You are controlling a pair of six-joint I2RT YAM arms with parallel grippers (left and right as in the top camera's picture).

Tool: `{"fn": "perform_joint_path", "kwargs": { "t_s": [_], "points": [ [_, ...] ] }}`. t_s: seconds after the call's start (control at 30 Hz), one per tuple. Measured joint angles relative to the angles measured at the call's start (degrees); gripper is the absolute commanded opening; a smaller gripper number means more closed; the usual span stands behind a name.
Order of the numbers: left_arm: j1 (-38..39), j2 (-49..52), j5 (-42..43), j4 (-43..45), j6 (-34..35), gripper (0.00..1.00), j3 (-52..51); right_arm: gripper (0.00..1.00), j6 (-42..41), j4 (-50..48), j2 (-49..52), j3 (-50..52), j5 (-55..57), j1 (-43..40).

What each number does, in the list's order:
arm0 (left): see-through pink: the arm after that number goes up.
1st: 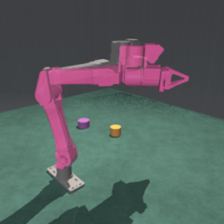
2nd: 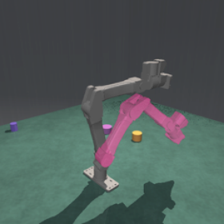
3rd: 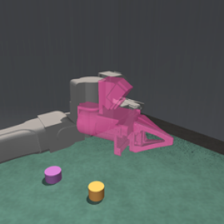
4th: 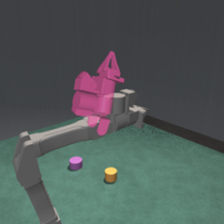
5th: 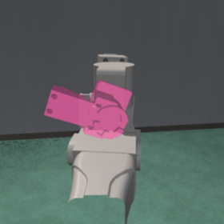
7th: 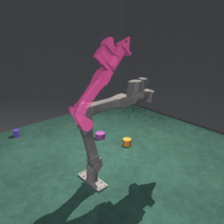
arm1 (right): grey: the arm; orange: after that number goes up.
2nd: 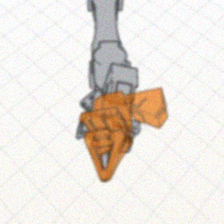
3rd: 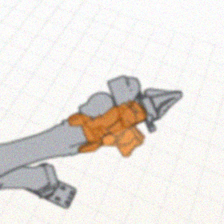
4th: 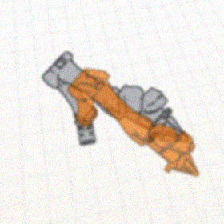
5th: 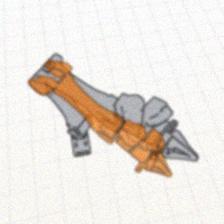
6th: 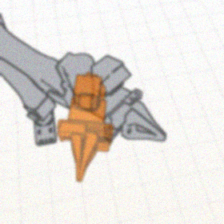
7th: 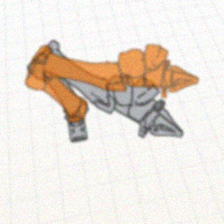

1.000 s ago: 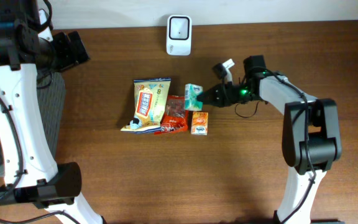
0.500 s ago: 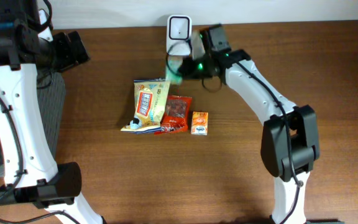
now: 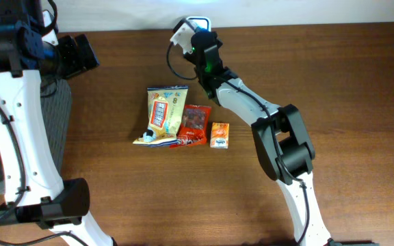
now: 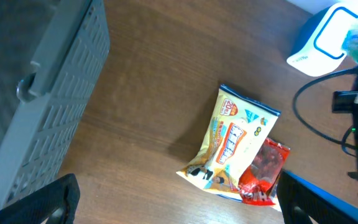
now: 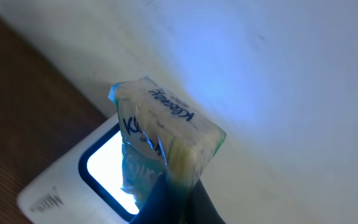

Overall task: Scan the item barcode
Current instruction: 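Hold the green tissue pack over the scanner window, then withdraw right, then grasp the orange tissue pack with the right gripper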

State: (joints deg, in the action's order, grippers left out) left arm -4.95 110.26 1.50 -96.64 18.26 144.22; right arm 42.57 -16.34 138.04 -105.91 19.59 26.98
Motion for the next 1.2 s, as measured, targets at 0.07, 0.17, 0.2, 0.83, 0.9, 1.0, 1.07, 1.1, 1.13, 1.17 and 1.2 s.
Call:
{"fn": "perform_joint_path", "kwargs": {
  "t_s": [0.07, 0.17, 0.2, 0.83, 0.9, 1.0, 1.07, 1.1, 1.13, 1.17, 1.2],
  "points": [
    [0.00, 0.00, 0.00, -0.02, 0.00, 0.99, 0.00, 0.04, 3.91, -0.13, 0.48, 0.00, -0.26, 0.00],
    [0.00, 0.00, 0.02, -0.02, 0.00, 0.99, 0.00, 0.04, 7.04, -0.39, 0.50, 0.00, -0.57, 0.00],
    [0.00, 0.00, 0.02, -0.02, 0.00, 0.99, 0.00, 0.04, 6.43, -1.49, 0.59, 0.00, -0.20, 0.00],
    [0.00, 0.00, 0.00, -0.07, 0.00, 0.99, 0.00, 0.04, -50.56, 49.40, -8.26, -0.48, 12.52, -43.30],
    [0.00, 0.00, 0.02, -0.04, 0.00, 0.99, 0.00, 0.04, -52.09, 52.30, -8.26, -0.46, 5.60, -50.38],
    [0.00, 0.00, 0.02, -0.02, 0.00, 0.99, 0.00, 0.41, -53.29, 54.75, -8.26, -0.42, -1.79, -60.78],
    [0.00, 0.00, 0.02, -0.04, 0.00, 0.99, 0.00, 0.99, -53.55, 55.01, -8.26, -0.42, -4.37, -65.99],
    [0.00, 0.00, 0.02, -0.04, 0.00, 0.99, 0.00, 0.99, -53.90, 55.10, -8.26, -0.42, -5.64, -67.78],
    [0.00, 0.00, 0.02, -0.02, 0.00, 0.99, 0.00, 0.99, -53.94, 55.12, -8.26, -0.42, -6.73, -69.07],
    [0.00, 0.00, 0.02, -0.04, 0.00, 0.99, 0.00, 0.99, -53.92, 55.17, -8.26, -0.42, -8.28, -70.10],
    [0.00, 0.00, 0.02, -0.02, 0.00, 0.99, 0.00, 0.99, -54.01, 55.15, -8.26, -0.42, -10.49, -70.73]
  ]
}}
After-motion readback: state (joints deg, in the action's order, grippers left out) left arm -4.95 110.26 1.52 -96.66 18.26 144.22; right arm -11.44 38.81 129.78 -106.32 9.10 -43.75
